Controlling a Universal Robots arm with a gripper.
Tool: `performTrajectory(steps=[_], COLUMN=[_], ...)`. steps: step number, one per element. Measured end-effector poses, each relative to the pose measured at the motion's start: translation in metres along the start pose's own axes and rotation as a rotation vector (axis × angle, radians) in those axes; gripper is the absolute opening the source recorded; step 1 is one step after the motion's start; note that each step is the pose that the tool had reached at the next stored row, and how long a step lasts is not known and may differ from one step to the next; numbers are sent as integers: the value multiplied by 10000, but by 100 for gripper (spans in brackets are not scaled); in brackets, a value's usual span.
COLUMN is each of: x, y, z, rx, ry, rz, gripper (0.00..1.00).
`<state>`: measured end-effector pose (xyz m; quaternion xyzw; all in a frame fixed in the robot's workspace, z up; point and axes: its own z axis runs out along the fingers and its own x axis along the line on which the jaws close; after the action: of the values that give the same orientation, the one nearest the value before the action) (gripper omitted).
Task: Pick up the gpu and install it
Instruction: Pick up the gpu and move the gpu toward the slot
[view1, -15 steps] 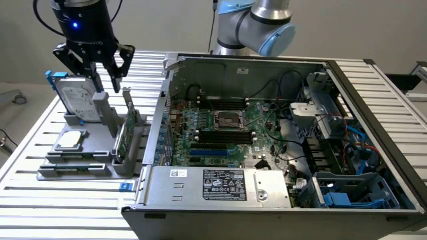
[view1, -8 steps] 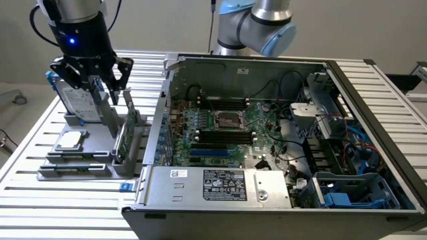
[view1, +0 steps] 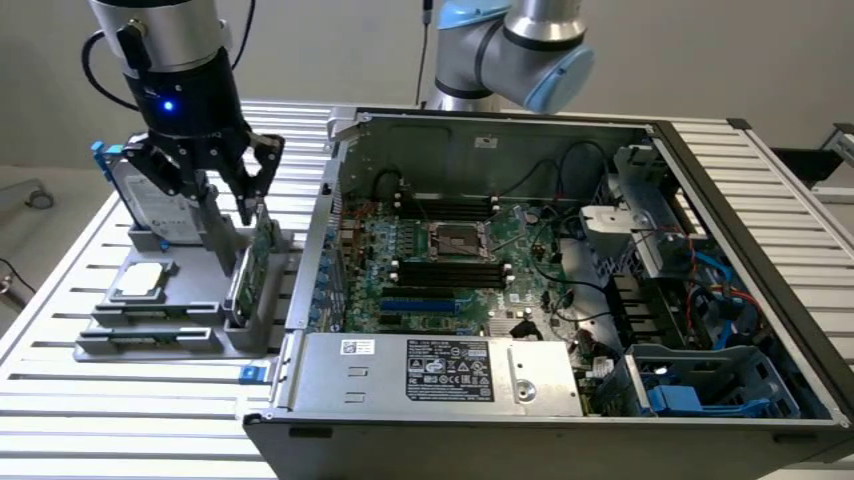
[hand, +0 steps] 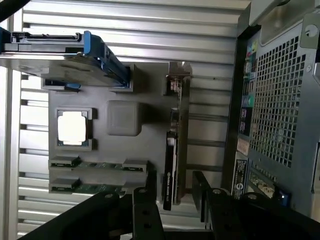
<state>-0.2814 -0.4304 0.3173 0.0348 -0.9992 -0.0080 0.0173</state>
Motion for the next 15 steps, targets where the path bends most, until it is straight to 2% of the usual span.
performTrajectory(steps=[9,12,15], x=[-19,34,65], y=[89,105,104], z=[165,221,252], rx=[7,50,137], ry=[1,5,12], rz=[3,12,14], gripper=[42,42,42])
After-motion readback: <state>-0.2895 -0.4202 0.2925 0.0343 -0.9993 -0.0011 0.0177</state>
